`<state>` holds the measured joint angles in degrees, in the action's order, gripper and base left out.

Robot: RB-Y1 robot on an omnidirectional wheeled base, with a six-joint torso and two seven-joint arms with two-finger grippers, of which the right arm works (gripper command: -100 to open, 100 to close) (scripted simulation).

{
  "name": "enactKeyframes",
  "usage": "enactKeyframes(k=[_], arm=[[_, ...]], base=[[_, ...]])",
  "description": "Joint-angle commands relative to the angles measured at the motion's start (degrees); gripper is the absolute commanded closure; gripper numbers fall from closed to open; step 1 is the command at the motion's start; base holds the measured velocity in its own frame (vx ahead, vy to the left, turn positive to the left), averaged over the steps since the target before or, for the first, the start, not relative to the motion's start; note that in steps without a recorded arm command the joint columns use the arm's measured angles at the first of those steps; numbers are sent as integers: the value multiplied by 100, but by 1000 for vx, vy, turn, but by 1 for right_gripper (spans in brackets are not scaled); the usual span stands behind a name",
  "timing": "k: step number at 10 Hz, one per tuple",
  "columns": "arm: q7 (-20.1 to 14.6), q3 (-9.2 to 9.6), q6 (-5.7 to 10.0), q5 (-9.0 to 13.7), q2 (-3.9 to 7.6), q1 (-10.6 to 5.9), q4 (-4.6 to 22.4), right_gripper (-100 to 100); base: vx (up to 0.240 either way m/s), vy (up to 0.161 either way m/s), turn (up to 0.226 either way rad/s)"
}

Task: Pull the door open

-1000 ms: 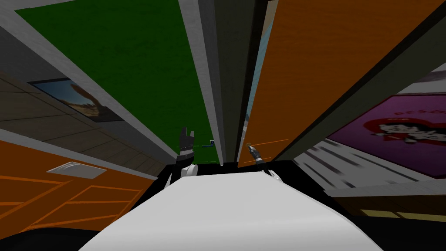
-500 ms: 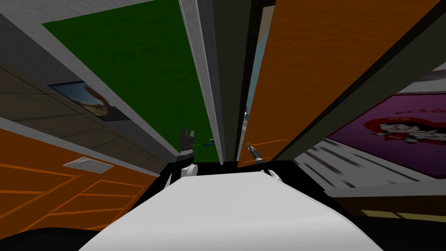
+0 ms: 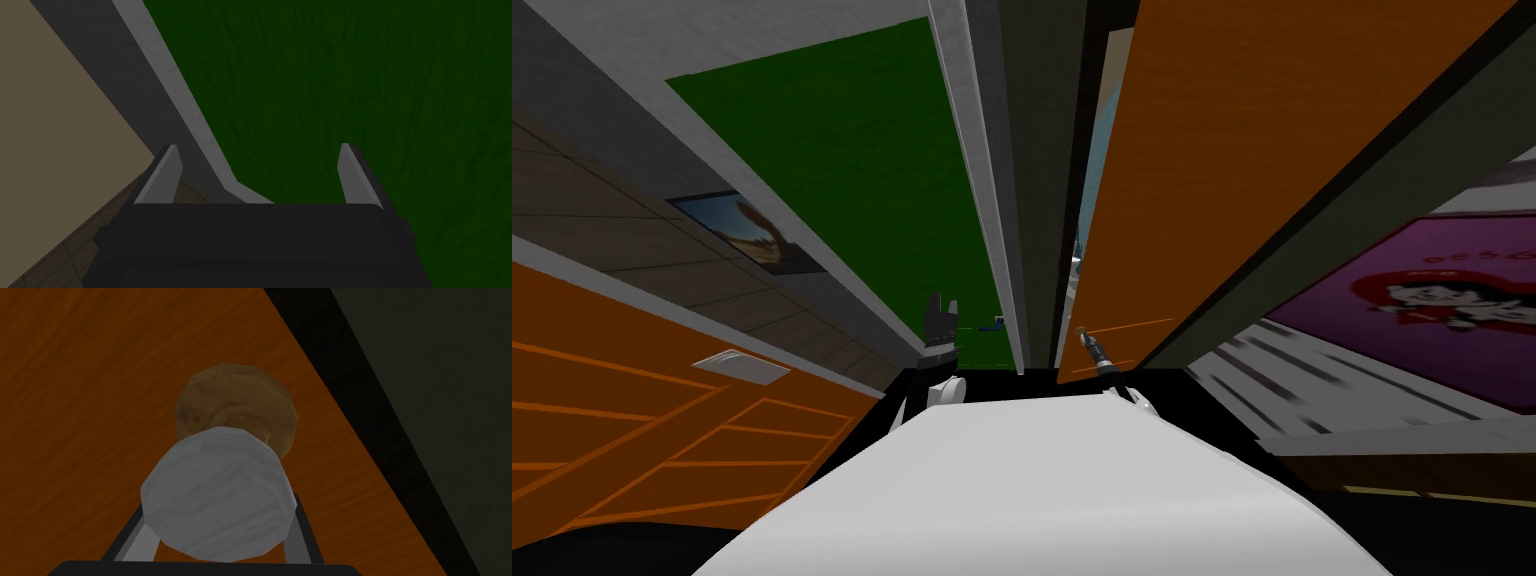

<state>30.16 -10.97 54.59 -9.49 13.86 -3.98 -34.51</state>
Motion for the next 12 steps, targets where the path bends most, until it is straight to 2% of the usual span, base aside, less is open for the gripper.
enactKeyframes(k=[1, 2, 6, 8, 9, 10, 11, 12], arm=[[-183, 114, -74, 1, -113, 105, -124, 100], [-183, 114, -74, 1, -113, 105, -124, 100], [-840, 269, -109, 271, -121, 58, -113, 100], [-887, 269, -109, 271, -121, 58, -113, 100], [-1118, 324, -121, 367, -124, 42, -109, 100], [-1124, 324, -121, 367, -124, 42, -109, 100], [-1346, 378, -134, 462, -127, 26, -105, 100], [-1361, 378, -134, 462, -127, 26, -105, 100]], base=[[-44, -20, 35], [-18, -4, -15], [-48, -26, 42], [-34, -16, 7], [-48, -17, 69], [-46, -22, 35], [-49, -29, 48], [-39, -19, 46]])
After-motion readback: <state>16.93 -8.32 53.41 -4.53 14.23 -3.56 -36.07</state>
